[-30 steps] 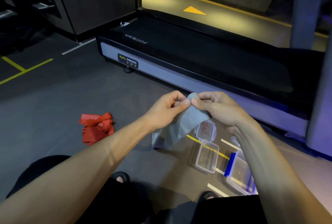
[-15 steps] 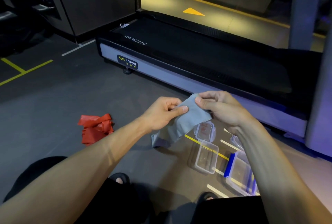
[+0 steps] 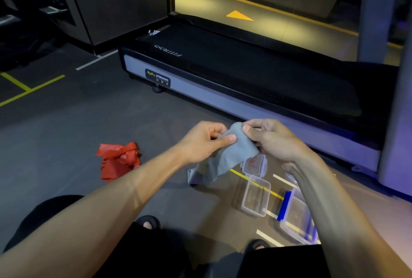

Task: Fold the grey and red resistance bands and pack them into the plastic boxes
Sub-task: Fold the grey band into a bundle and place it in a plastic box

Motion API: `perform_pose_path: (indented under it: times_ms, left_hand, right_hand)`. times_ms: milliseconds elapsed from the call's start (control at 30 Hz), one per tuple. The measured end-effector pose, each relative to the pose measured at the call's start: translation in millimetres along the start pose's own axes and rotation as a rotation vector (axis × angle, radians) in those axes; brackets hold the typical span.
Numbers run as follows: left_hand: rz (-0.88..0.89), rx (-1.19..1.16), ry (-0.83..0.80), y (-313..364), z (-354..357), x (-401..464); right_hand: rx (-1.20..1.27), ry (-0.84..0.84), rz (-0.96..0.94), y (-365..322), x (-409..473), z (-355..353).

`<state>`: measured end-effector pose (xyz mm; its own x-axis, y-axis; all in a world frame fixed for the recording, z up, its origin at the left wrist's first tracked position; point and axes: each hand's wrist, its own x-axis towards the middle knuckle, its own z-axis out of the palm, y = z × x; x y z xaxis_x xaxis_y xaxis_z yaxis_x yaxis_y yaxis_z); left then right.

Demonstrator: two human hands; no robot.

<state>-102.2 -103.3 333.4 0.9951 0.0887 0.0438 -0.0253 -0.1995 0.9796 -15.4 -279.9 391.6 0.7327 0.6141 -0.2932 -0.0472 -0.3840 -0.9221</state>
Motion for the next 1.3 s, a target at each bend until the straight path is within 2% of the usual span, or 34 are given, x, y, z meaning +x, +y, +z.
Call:
perform_pose_path:
  times_ms: [167, 300, 467, 800, 1100, 1300]
  left_hand:
    - [0.033, 0.013, 0.051, 1.0, 1.5, 1.9]
    - [0.035, -0.063, 0.032, 1.9, 1.9, 2.0]
    - [-0.002, -0.133, -0.017, 0.8, -2.1, 0.2]
    - [-0.022, -0.15, 0.06, 1.9, -3.1, 2.0]
    - [-0.017, -0.165, 0.151, 3.5, -2.3, 3.8]
    - [0.023, -0.165, 0.151, 5.4, -1.9, 2.7]
  right_hand:
    - [0.032, -0.02, -0.029, -0.4, -0.5, 6.8]
    - [0.021, 0.076, -0.058, 1.2, 3.4, 11.4]
    - [0.099, 0.044, -0.079, -5.2, 1.7, 1.3]
    - [0.116, 0.054, -0.101, -2.6, 3.4, -2.4]
    - [0.059, 0.026, -0.13, -3.2, -0.2, 1.6]
    - [-0.013, -0.005, -0.081, -4.9, -3.3, 5.3]
